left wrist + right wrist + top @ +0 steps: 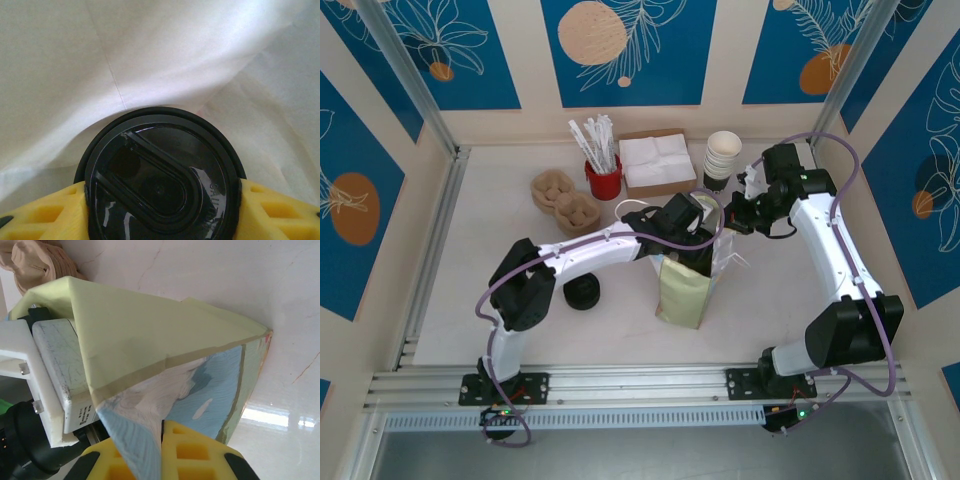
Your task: Pack the takeout coffee
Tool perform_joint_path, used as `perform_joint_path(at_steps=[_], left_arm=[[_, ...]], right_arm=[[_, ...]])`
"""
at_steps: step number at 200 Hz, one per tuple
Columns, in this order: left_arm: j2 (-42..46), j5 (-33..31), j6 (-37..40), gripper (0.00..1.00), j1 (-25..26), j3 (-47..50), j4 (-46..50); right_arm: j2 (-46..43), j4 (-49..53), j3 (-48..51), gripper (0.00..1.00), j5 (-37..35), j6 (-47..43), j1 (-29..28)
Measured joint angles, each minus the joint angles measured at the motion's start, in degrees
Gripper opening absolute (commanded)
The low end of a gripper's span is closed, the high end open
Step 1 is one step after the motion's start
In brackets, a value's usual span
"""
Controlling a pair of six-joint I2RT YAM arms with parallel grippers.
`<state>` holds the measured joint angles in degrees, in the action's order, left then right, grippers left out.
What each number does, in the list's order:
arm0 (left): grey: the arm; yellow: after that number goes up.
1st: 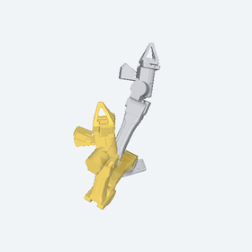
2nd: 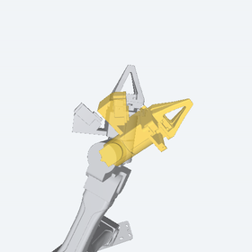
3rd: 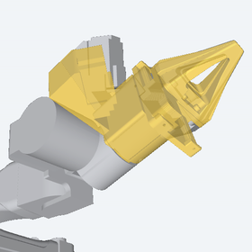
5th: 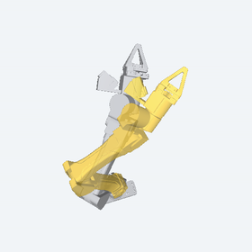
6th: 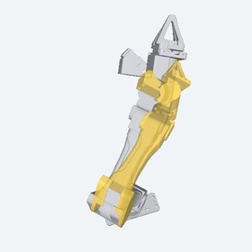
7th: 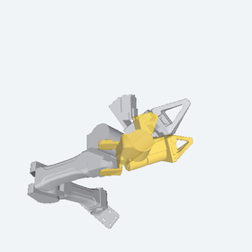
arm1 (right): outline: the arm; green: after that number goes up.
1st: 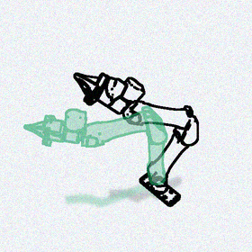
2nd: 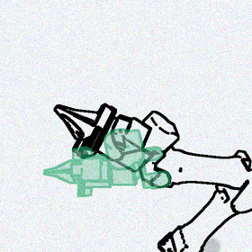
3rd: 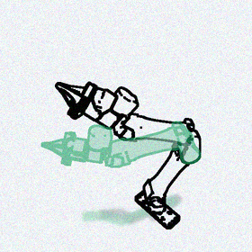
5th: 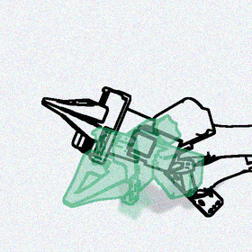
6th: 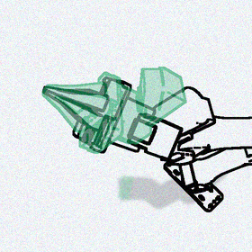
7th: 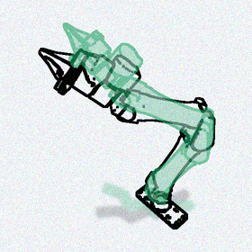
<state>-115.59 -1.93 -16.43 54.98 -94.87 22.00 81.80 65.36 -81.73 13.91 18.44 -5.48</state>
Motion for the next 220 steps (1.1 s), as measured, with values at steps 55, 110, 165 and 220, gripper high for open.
perform_joint_path(at_steps=[55, 110, 165, 220], left_arm=[[0.28, 0.0, -0.07, 0.71, 0.0, -0.94, 1.99], [0.22, 0.0, -0.07, 0.78, 0.13, -4.28, 7.87], [0.13, 0.04, -0.66, 0.86, 0.13, -6.27, 10.47], [-0.02, 1.2, -1.25, 0.89, 0.13, -8.55, 11.39]], right_arm=[[-0.52, -0.72, 0.57, 0.0, 0.0, 0.42, -0.15], [-2.16, -1.27, 2.16, 0.0, -0.09, 1.05, -0.15], [-2.38, -0.15, 2.19, 0.0, -1.84, 0.72, -0.15], [-0.68, 5.4, -2.43, 0.0, -7.32, -1.79, -1.11]])
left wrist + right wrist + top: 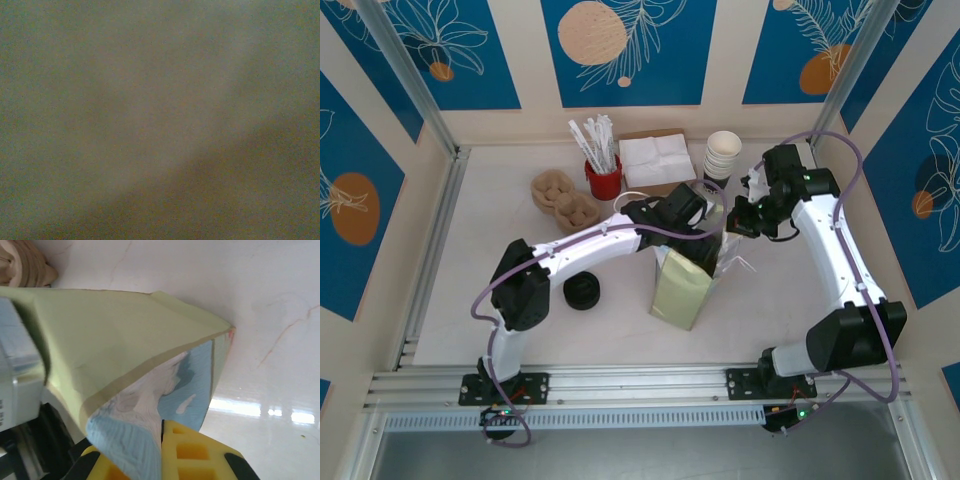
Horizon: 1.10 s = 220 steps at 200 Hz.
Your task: Pack the takeout coffee
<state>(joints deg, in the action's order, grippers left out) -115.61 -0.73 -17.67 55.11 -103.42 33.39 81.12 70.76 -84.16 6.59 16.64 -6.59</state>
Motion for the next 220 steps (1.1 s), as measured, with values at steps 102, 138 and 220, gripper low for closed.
perform_joint_path(at_steps=[102, 138, 220], left_arm=[[-0.07, 2.23, -0.52, 0.9, -0.04, -3.96, 1.81], [0.35, 3.34, -1.42, 0.88, -0.09, -3.93, 1.79], [9.18, 6.43, -1.55, 0.87, -0.13, 1.51, -1.88]], right_arm=[[1.51, 3.52, -3.23, 0.0, -4.76, -0.17, -2.47], [1.51, 3.67, -3.26, 0.0, -4.92, 0.31, -2.47], [1.49, 3.63, -3.23, 0.0, -3.34, 2.91, -0.11]])
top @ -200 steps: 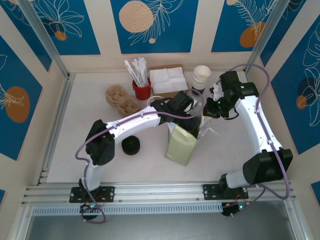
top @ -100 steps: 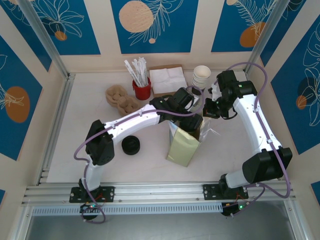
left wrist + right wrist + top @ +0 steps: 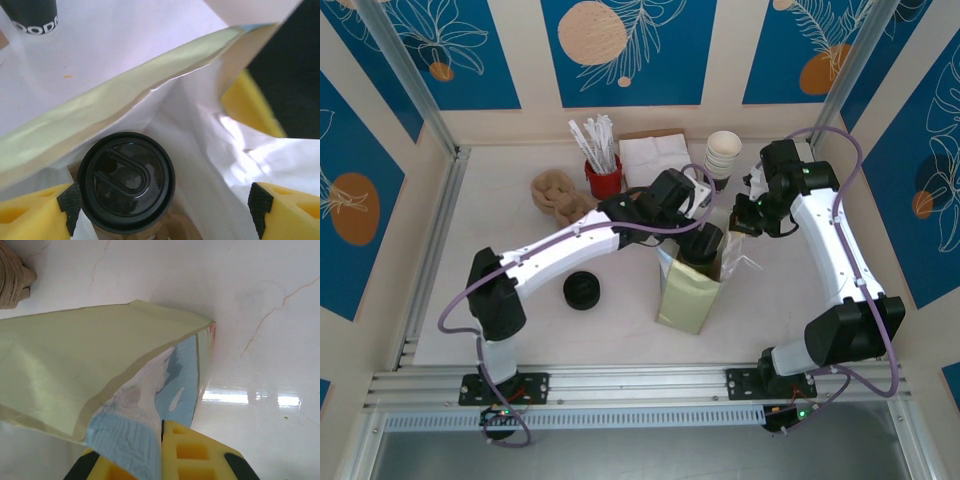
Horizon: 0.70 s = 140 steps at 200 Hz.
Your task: Pack the takeout coffee
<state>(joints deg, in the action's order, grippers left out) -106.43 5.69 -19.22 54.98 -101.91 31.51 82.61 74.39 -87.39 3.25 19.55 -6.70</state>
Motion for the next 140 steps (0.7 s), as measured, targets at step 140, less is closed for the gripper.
perform_joint_path(at_steps=[140], left_arm=[[5.25, -1.66, -0.42, 0.87, -5.57, -13.14, -0.57]], right_arm=[[-3.41, -4.11, 0.09, 0.0, 5.35, 2.12, -0.59]])
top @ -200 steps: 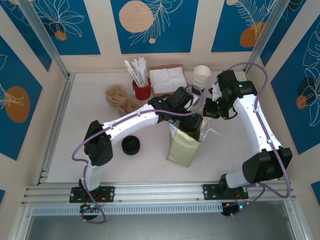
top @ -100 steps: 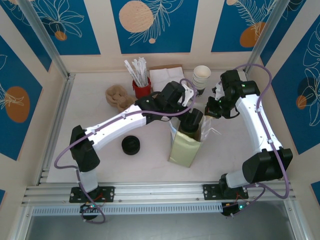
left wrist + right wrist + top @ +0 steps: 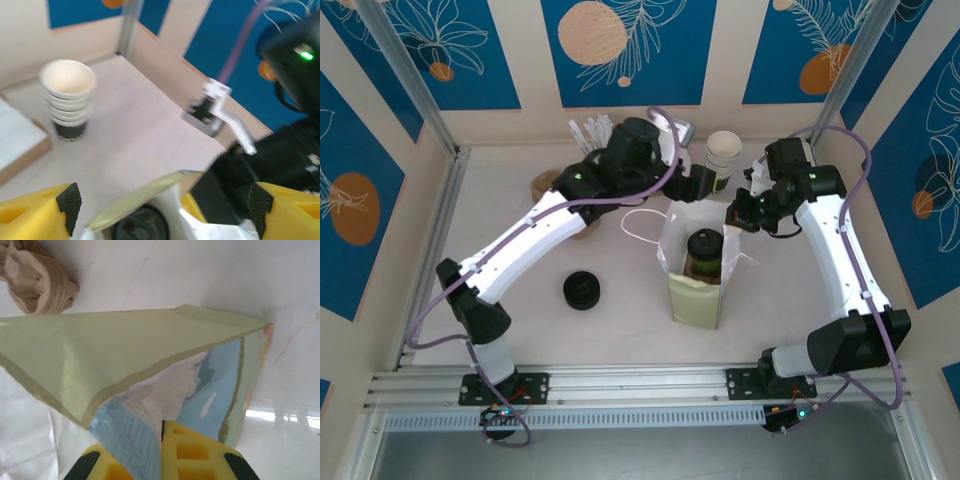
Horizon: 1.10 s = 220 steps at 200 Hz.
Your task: Pack the takeout coffee
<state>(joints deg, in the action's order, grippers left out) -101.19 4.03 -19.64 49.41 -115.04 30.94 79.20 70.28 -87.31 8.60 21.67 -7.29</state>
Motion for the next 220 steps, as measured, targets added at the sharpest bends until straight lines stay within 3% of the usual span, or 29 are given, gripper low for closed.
perform_joint_path(at_steps=[82, 136, 220], left_arm=[[10.12, -13.6, 0.09, 0.9, -4.9, 8.24, 1.7], [12.68, -16.74, 0.17, 0.9, -5.79, 14.03, 2.64], [15.52, -20.2, -1.14, 0.9, -6.1, 16.98, 4.02]], right_arm=[[-7.26, -8.66, 4.85, 0.0, 9.14, -0.07, -2.01], [-8.92, -13.31, 7.74, 0.0, 13.97, -0.92, -2.75], [-9.22, -15.69, 9.97, 0.0, 15.69, -1.03, -3.41]])
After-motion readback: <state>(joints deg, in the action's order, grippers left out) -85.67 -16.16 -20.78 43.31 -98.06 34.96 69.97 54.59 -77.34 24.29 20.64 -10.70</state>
